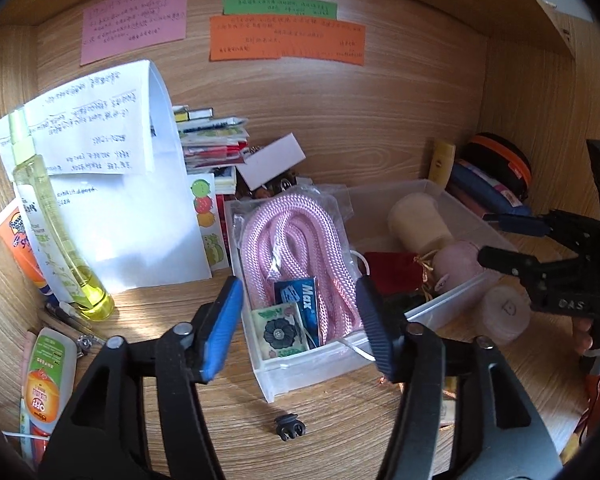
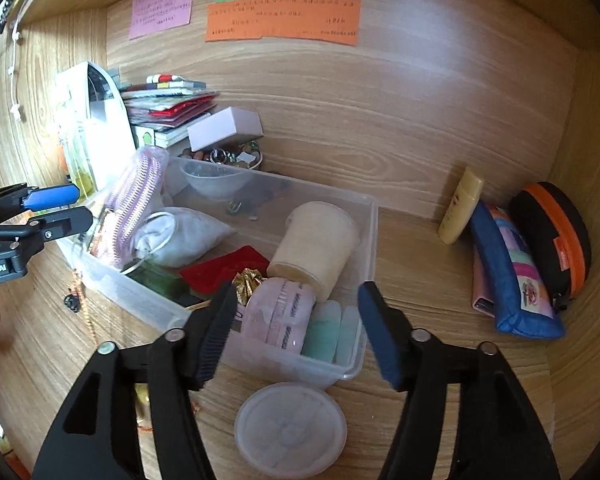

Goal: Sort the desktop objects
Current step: 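Carry the tube and green card over the clear box and open both tools, then grasp the white round container with the right tool while the left tool grasps the black hair clip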

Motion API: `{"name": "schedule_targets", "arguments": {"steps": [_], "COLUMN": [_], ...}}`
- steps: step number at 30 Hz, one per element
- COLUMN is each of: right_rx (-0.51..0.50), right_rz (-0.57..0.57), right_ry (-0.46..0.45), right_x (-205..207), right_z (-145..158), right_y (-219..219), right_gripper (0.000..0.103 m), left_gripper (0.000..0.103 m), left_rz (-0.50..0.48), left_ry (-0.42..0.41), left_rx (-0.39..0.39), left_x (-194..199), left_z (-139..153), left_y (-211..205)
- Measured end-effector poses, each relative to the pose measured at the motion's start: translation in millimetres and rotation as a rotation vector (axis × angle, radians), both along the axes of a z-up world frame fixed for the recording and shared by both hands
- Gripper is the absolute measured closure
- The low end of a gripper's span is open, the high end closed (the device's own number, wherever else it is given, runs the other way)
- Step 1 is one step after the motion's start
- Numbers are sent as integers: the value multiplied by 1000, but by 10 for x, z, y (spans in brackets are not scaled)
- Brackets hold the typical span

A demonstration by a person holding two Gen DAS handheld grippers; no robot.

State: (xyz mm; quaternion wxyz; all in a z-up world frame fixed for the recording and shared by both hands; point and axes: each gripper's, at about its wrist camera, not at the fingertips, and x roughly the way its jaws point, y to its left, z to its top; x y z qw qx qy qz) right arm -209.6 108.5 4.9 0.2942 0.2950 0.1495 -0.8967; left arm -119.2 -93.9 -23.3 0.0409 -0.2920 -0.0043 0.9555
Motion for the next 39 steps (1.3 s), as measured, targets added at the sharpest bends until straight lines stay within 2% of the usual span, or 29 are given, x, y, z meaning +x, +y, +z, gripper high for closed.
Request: {"name": "schedule_targets", "arguments": {"steps": [4, 11, 18, 26, 32, 39], "right_rx": [-24, -24, -40, -16, 40, 5], "right_rz": [-7, -36, -63, -103, -129, -118], "right_ry": [4, -16, -69, -120, -142, -190], "right_x": [83, 191, 241, 290, 307, 286], "right_z": [59, 67, -19, -231, -390, -440], "right_y": [120, 320, 475, 608, 700, 759], "right_gripper": [28, 22, 22, 22, 22, 21], "left_gripper": [33, 7, 3, 3, 3, 3], "left_rz": [18, 17, 11, 49, 87, 65], "left_ry": [-3, 14, 24, -28, -147, -220], "left_rx": [-20, -88, -114, -136, -155, -168], "left_x": [53, 249, 406, 534, 580, 544], "left_z": [19, 55, 91, -45, -353, -550], "left_y": [29, 216, 293, 197, -3, -14]}}
